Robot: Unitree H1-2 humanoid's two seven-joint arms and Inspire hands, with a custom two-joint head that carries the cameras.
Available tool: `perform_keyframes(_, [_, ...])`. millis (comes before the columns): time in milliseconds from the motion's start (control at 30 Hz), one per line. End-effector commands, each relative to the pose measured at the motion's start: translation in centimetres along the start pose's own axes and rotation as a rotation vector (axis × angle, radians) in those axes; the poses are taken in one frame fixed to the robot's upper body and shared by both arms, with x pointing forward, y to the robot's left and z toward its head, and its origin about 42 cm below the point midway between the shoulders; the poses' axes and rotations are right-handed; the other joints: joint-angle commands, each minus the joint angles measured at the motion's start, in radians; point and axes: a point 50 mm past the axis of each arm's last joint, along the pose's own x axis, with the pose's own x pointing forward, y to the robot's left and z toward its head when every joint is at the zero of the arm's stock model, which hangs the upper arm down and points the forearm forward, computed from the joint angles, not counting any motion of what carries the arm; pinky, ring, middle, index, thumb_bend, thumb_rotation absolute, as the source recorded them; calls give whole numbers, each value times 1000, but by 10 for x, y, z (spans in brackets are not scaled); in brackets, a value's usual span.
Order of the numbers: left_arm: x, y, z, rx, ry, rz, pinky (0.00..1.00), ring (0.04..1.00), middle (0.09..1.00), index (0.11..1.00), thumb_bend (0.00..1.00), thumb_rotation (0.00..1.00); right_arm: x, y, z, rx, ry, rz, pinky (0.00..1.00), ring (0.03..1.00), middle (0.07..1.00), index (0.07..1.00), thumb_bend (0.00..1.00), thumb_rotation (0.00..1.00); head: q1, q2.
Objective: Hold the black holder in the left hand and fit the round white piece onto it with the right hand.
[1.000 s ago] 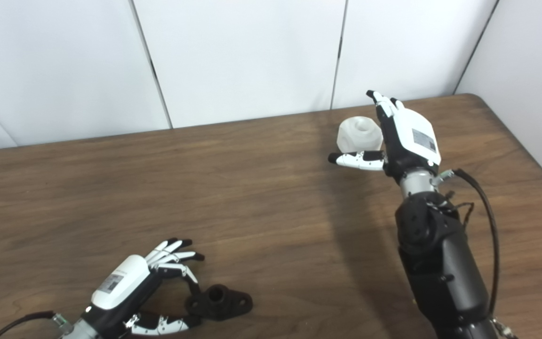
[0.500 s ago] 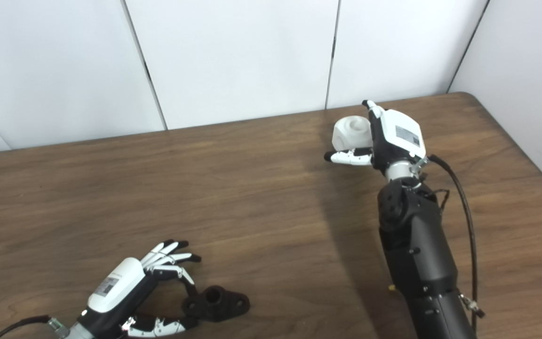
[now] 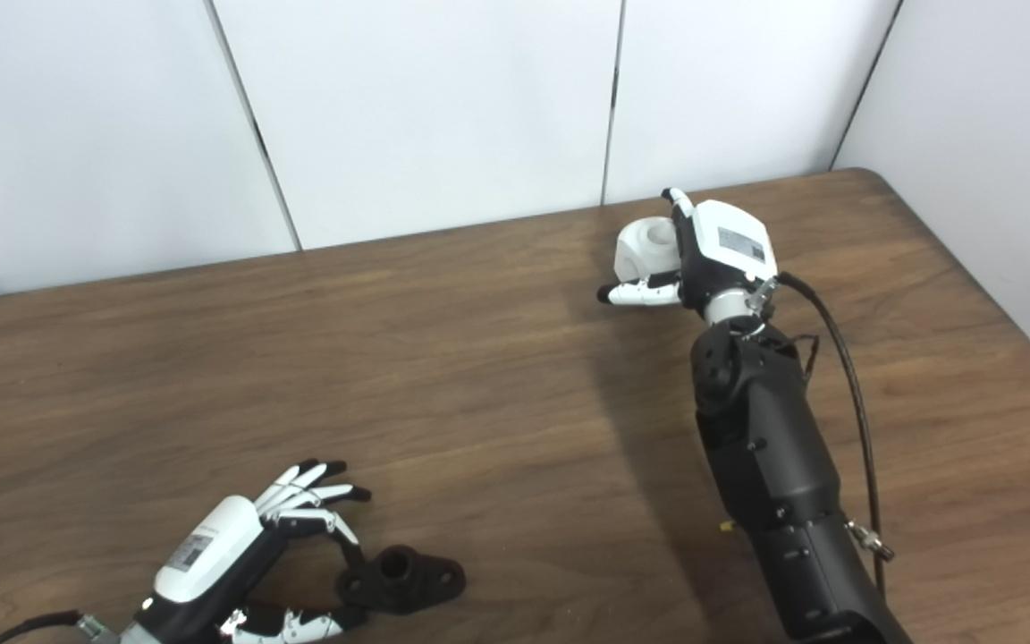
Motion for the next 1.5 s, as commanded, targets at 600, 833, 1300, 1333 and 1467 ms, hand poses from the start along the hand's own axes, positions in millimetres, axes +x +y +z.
perform_keyframes(600, [-38,-48,-18,-13,151,-256,1000,959,831,487,515,66,15,-27,5,1,-14,-78,779,901,864,927,834,482,-4,-7])
perform_keyframes(833, [-39,-48,-19,-17,147,-250,1000,955,828,487,514,66,15,-27,5,2,-19,-76,780,893,856,915,828,476,-7,-6])
perform_keyframes(1300, [-41,-49,-21,-14,154,-243,1000,950,821,487,515,66,17,-26,2,27,-14,-53,782,889,854,906,830,455,-6,-13])
perform_keyframes(1333, [-41,-49,-21,-13,155,-241,1000,949,820,487,515,66,17,-26,2,27,-15,-52,781,889,852,905,831,452,-6,-13])
perform_keyframes(1467, [-41,-49,-21,-11,152,-236,1000,944,817,487,515,65,17,-26,3,25,-17,-49,761,880,835,901,835,438,-7,-13])
